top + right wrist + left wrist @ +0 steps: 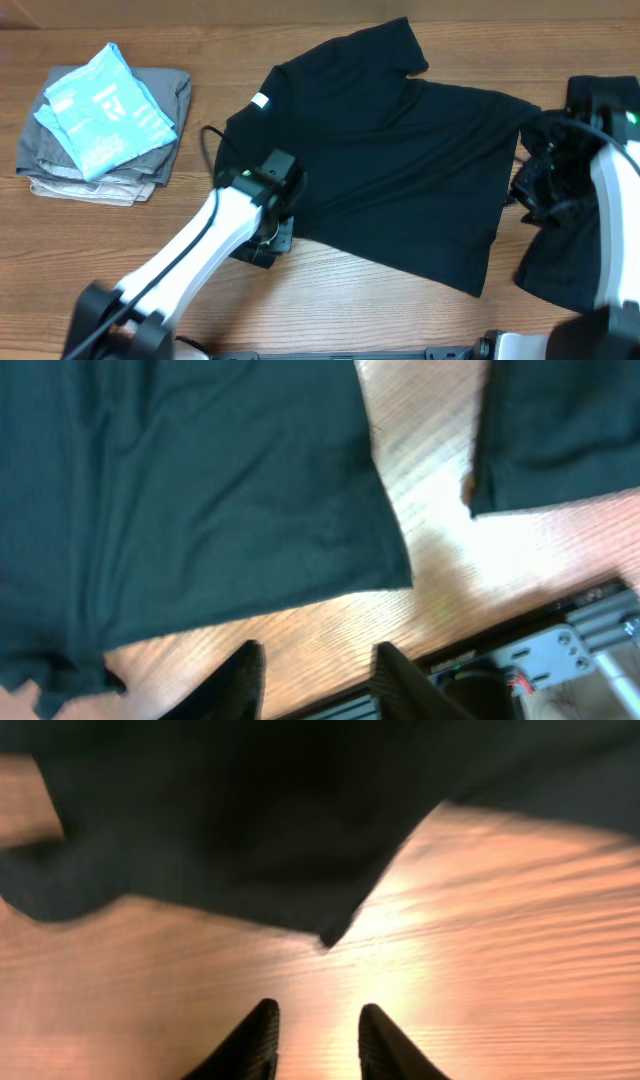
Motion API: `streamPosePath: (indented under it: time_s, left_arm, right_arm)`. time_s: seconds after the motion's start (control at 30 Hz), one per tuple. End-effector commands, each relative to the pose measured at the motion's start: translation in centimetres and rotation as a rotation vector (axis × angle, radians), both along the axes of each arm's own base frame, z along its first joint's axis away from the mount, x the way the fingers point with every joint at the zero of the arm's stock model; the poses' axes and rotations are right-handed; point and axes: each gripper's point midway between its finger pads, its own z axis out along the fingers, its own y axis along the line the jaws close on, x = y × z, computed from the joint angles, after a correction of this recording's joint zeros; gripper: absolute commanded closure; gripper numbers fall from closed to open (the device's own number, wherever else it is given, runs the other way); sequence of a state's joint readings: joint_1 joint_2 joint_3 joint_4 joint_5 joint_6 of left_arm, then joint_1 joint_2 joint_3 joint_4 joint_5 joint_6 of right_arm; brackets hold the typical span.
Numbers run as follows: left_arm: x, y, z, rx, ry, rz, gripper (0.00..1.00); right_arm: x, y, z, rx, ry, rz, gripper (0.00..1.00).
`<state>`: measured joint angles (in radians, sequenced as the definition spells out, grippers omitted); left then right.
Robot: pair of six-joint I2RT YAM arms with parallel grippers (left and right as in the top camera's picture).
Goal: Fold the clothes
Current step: 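Lift the left gripper and move it up toward the shirt's collar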
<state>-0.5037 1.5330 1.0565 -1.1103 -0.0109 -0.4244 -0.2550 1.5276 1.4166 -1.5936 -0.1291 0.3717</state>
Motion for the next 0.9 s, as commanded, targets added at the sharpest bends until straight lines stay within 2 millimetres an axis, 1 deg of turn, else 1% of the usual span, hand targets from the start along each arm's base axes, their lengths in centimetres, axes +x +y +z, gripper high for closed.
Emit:
streamPosePath:
  time_s: [0.0,0.03,0.1,0.17,0.27,0.3,0.33,0.37,0.43,0.47,0.5,0.53,0.57,0.6,0.67,0.7,0.73,0.77,0.8,0.83,0.87]
  left_arm:
    - [2.8,-1.8,4.7,-0.148,-0.248,-0.019,0.75]
    - [4.3,-2.6,6.4,-0.199,-0.351,-0.035,0.79]
    - [6.1,-3.4,8.4,-0.243,-0.448,-0.054,0.88]
    - [8.4,-4.3,10.7,-0.28,-0.54,-0.079,0.89]
    - [11.5,-5.7,13.1,-0.311,-0.607,-0.129,0.89]
    - [12.8,-6.1,13.6,-0.31,-0.621,-0.146,0.9]
    - [14.6,-6.8,14.0,-0.304,-0.633,-0.166,0.91]
    - [16.0,-7.4,14.1,-0.299,-0.641,-0.184,0.92]
    - [18.8,-8.8,13.6,-0.292,-0.658,-0.218,0.95]
    - [20.2,-9.5,13.1,-0.288,-0.666,-0.235,0.95]
    - [21.6,-10.1,12.6,-0.286,-0.677,-0.249,0.96]
    - [23.4,-11.0,11.7,-0.283,-0.693,-0.27,0.96]
    - [24.7,-11.6,11.0,-0.279,-0.705,-0.283,0.96]
    - [26.0,-11.9,10.3,-0.269,-0.719,-0.286,0.96]
    - [28.7,-12.3,8.7,-0.25,-0.746,-0.286,0.96]
    - [30.1,-12.4,7.8,-0.244,-0.758,-0.277,0.96]
    - [31.1,-12.4,7.1,-0.244,-0.767,-0.271,0.96]
    - [32.7,-12.3,6.1,-0.245,-0.786,-0.259,0.96]
    - [33.6,-12.3,5.6,-0.248,-0.802,-0.252,0.96]
    - [34.8,-12.1,4.7,-0.251,-0.821,-0.242,0.96]
    - [35.6,-11.9,4.3,-0.253,-0.833,-0.231,0.96]
  right_arm:
    - [-1.3,-0.3,-1.0,-0.031,0.021,-0.042,0.77]
    - [-1.2,-0.3,-1.1,-0.031,0.017,-0.042,0.85]
    - [-0.8,-0.4,-1.2,-0.033,0.005,-0.043,0.9]
    - [-0.2,-0.6,-1.3,-0.04,-0.022,-0.043,0.91]
    - [0.8,-0.9,-1.3,-0.049,-0.06,-0.051,0.9]
    - [1.1,-0.9,-1.3,-0.051,-0.072,-0.052,0.9]
    - [1.5,-1.0,-1.3,-0.055,-0.087,-0.056,0.89]
    - [1.8,-1.1,-1.3,-0.059,-0.1,-0.055,0.88]
    - [2.3,-1.3,-1.3,-0.064,-0.121,-0.056,0.85]
    - [2.6,-1.3,-1.3,-0.066,-0.131,-0.056,0.85]
    - [2.9,-1.4,-1.3,-0.068,-0.14,-0.056,0.85]
    - [3.0,-1.4,-1.3,-0.07,-0.146,-0.056,0.81]
    - [3.1,-1.5,-1.3,-0.071,-0.15,-0.055,0.78]
    - [3.2,-1.5,-1.3,-0.072,-0.153,-0.056,0.78]
    - [3.3,-1.5,-1.3,-0.073,-0.156,-0.056,0.76]
    - [3.4,-1.5,-1.3,-0.073,-0.159,-0.055,0.7]
    - [3.4,-1.6,-1.3,-0.074,-0.16,-0.055,0.65]
    - [3.4,-1.6,-1.3,-0.074,-0.159,-0.055,0.57]
    - [3.3,-1.5,-1.3,-0.074,-0.159,-0.054,0.56]
    - [3.2,-1.5,-1.3,-0.073,-0.155,-0.051,0.56]
    - [3.1,-1.5,-1.3,-0.072,-0.15,-0.051,0.52]
